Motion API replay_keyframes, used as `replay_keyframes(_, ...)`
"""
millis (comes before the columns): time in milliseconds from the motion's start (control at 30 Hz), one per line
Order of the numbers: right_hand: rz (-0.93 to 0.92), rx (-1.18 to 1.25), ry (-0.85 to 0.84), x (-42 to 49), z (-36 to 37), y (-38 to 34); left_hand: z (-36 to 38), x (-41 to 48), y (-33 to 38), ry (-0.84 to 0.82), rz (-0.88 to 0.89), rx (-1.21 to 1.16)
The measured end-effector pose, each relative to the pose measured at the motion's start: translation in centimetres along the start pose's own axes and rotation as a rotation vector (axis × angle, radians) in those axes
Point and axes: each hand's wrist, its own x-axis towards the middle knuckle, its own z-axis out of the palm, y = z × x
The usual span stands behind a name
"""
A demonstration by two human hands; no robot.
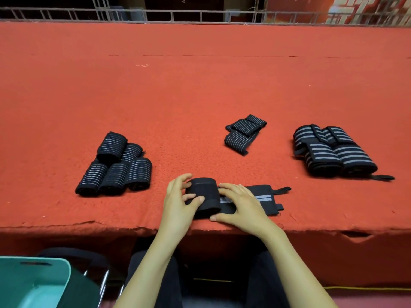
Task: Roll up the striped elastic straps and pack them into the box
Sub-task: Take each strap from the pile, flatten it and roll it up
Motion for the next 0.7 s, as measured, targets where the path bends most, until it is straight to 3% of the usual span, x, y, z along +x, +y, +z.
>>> replay_keyframes(100,-0.006,0.005,-0.028,0.0,-0.4,0.1,0.0,0.4,-0.4,-0.046,-0.086,0.16)
replay_keyframes(200,-0.009,-0.018,-0.066,-0.3,-1.2,0.3,-0.2,0.6,-0.5,-0.142,-0.256,0.026)
replay_keyframes(367,0.072,-0.041,-0.062,-1.4,-3.1,2.3,0.3,0.6,0.0,-0.103,-0.291,0.037)
replay_keyframes(467,0.112,-0.026,-0.019,-2.0,-3.6,3.8,0.9,0.6,0.4,-0.061,-0.271,0.101)
replay_keyframes(700,0.142,-0.017,0.037,-2.5,-3.1,4.5,4.0,-0.3,2.0,0.028,-0.015,0.303)
